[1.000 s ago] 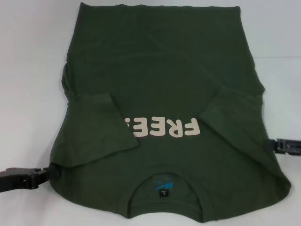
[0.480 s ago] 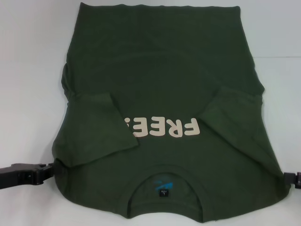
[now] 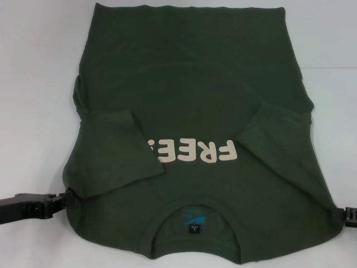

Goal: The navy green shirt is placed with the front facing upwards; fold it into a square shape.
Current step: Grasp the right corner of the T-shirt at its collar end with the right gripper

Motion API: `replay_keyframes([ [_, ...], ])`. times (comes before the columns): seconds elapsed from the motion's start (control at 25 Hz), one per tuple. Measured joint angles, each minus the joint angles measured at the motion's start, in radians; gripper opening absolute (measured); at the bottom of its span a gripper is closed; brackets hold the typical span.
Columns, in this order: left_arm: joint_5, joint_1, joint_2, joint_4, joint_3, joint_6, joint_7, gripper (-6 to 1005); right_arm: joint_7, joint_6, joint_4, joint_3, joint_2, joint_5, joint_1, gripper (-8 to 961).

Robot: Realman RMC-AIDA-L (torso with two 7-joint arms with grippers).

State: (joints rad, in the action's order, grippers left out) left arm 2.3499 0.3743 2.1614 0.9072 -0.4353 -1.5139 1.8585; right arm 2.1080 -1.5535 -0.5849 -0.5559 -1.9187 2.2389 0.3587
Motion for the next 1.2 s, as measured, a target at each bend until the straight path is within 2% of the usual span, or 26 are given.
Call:
replay_keyframes([
  [0.6, 0.000, 0.001, -0.002, -0.001, 0.001, 0.003, -0.001, 31, 0.015, 0.009, 0.002, -0.003, -0.022, 0.046, 0.045, 893],
  [0.92, 0.000, 0.004, -0.004, -0.001, 0.003, 0.003, -0.001, 32, 0.032, 0.005, -0.005, 0.003, -0.024, 0.058, 0.049, 889],
  [1.12, 0.000, 0.008, -0.005, -0.001, 0.003, 0.004, -0.001, 32, 0.044, 0.012, -0.010, -0.003, -0.023, 0.062, 0.050, 694],
  [1.2, 0.000, 0.009, -0.005, -0.001, 0.003, 0.004, -0.001, 32, 0.052, 0.018, -0.010, -0.004, -0.022, 0.071, 0.052, 657],
])
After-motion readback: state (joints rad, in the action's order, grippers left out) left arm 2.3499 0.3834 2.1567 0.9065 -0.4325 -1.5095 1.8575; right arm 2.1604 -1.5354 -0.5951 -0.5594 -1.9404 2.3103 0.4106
